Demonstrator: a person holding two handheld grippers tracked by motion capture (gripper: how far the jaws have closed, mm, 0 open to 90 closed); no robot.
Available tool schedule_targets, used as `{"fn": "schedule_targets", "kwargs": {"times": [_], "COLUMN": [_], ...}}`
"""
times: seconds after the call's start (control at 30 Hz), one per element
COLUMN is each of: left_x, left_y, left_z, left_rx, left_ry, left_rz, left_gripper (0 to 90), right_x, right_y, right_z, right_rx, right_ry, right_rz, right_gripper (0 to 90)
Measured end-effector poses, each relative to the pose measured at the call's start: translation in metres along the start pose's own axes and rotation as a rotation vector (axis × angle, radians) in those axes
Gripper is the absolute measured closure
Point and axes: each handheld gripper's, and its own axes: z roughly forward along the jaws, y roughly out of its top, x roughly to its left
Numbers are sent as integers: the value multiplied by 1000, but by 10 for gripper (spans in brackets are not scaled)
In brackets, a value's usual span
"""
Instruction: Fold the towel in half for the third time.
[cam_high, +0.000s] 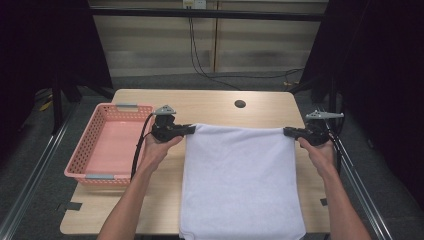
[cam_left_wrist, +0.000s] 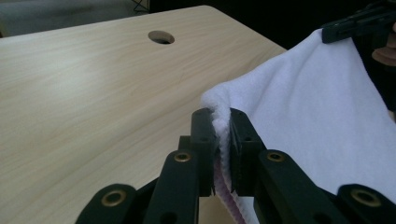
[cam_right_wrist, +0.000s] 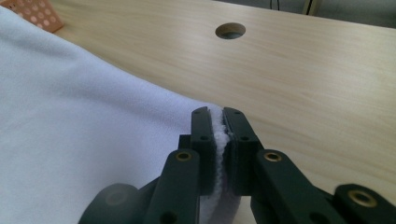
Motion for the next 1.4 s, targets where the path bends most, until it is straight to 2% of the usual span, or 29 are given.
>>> {"fn": "schedule_targets", "kwargs": {"times": [0.07,0.2,0.23,0.27,0.33,0.43,0.53,0.57,0.63,0.67,0.73,0.77,0.83,0.87,0.9,0.93,1.0,1.03,1.07,1.1,1.13,1.23,1.27,1.33,1.37,1.4], "left_x": [2,7,9,8,8,3,-8,-11,-16,-21,-30,-35,-41,-45,-48,-51,-59,-62,-66,-69,-73,-80,-83,-87,-90,-92], "left_y": [6,15,17,19,24,25,15,11,5,1,-6,-8,-13,-15,-17,-19,-25,-29,-33,-36,-42,-59,-66,-79,-88,-94], "left_z": [-1,0,0,-1,-5,-13,-21,-24,-26,-28,-35,-39,-47,-52,-56,-59,-64,-66,-68,-70,-74,-81,-82,-81,-79,-77], "left_rx": [-3,-31,-30,-23,-37,-47,-68,-76,-84,-83,-101,-97,-96,-92,-95,-93,-87,-90,-84,-81,-68,-43,-24,40,87,111], "left_ry": [7,32,28,40,39,29,-3,-9,-38,-25,-54,-44,-55,-39,-56,-95,-89,-108,-113,-106,-116,-130,-124,-161,-160,-165], "left_rz": [8,-11,-22,-16,-7,5,21,20,7,18,14,28,31,39,40,36,53,44,40,51,63,52,55,60,79,72], "left_gripper": [826,827,827,827,828,827,827,827,827,827,827,827,827,827,827,826,824,824,823,823,823,814,813,810,809,808], "right_x": [-3,-8,-8,-8,-7,-3,4,7,11,12,20,22,29,31,35,38,45,49,52,57,60,71,74,79,81,84], "right_y": [5,15,16,18,23,27,22,18,12,10,3,1,-4,-7,-11,-15,-24,-28,-34,-39,-43,-63,-70,-85,-93,-102], "right_z": [1,5,5,5,2,-7,-15,-20,-28,-31,-43,-47,-56,-60,-65,-69,-78,-82,-86,-89,-92,-100,-101,-104,-104,-105], "right_rx": [2,-32,-42,-57,-74,-111,-108,-116,-130,-128,-131,-135,-131,-130,-129,-131,-150,-163,-171,-173,-171,-127,-108,-56,-34,-1], "right_ry": [-1,7,12,22,20,46,61,80,102,107,122,127,130,136,143,153,160,169,176,186,187,197,200,192,201,210], "right_rz": [2,28,37,51,47,46,7,0,3,1,-7,-16,-27,-37,-41,-42,-47,-40,-36,-32,-38,-50,-54,-65,-60,-63], "right_gripper": [836,838,838,838,840,840,839,840,839,839,839,839,838,838,838,838,837,837,836,837,836,831,826,819,819,817]}}
